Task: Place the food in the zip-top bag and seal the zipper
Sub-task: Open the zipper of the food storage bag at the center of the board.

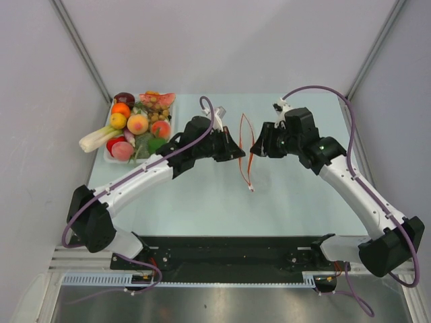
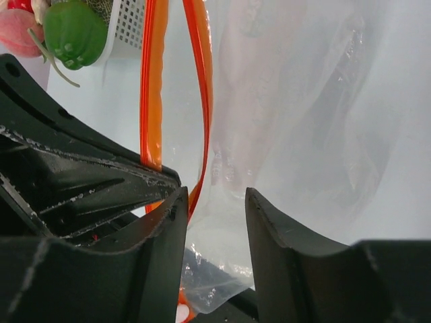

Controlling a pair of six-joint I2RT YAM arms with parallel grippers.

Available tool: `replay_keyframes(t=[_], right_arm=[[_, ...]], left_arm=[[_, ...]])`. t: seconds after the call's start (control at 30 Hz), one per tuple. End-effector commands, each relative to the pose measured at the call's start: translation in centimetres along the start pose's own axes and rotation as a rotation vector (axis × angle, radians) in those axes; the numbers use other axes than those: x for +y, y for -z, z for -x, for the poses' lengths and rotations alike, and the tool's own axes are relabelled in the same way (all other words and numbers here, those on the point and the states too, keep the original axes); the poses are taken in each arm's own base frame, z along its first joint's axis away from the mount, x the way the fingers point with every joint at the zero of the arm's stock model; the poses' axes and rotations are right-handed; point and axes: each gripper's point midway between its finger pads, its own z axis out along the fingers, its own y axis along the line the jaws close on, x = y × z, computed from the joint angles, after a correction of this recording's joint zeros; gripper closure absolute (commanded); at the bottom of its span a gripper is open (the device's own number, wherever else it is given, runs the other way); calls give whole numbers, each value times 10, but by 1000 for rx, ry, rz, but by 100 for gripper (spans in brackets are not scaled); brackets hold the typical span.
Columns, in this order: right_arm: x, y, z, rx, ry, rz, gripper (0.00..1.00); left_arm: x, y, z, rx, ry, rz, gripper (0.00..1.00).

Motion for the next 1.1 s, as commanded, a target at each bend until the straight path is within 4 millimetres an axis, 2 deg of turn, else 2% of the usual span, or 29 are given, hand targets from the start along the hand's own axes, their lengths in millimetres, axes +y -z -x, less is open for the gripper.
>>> replay_keyframes(t=[0.0,0.07,0.13,0.17,0.2,0.23,0.27,0.33,0.37,0.43,0.47,0.53,0.6,0.73,0.8,0.83,0.87,0.93,1.07], right_arm=[[9,-2,19,-60,36,20,58],[8,-3,18,-63,42,20,61],[8,-2,19,-68,48,20,71],[7,-1,18,-65,50,21,78],[5,2,20,-68,52,16,91],[3,6,23,-74,54,15,98],[0,13,23,-65,49,4,100],[-12,28,29,-71,54,-19,100],[-18,37,25,-45,47,-46,100],[-38,53,25,-39,51,-90,100],[-47,61,18,-12,41,-114,100],[-59,73,11,12,46,-135,100],[-62,77,8,29,59,-140,100],[-58,71,-4,86,56,-88,100],[-46,63,-11,116,25,-24,100],[-43,58,-13,121,13,5,100],[-38,54,-16,131,-11,30,100],[-35,43,-20,127,-20,58,100],[-41,27,-21,124,-37,52,100]], left_arm=[[-20,11,4,-18,16,-74,100],[-20,13,3,-16,19,-80,100],[-21,15,0,-9,19,-92,100],[-21,16,0,-10,15,-88,100],[-19,17,-1,-8,6,-86,100],[-17,20,0,-13,-1,-83,100],[-10,23,1,-14,-4,-61,100],[7,30,10,-43,-55,-9,100],[25,34,12,-49,-71,69,100],[45,44,22,-74,-186,151,100],[55,50,19,-52,-220,200,100],[62,59,26,-60,-326,248,100],[64,67,28,-47,-415,264,100],[81,68,23,29,-504,325,100],[91,60,11,108,-514,338,99],[87,56,1,155,-504,275,98],[83,53,-2,174,-500,237,90],[74,47,-10,200,-484,146,82],[62,53,5,151,-486,82,60]])
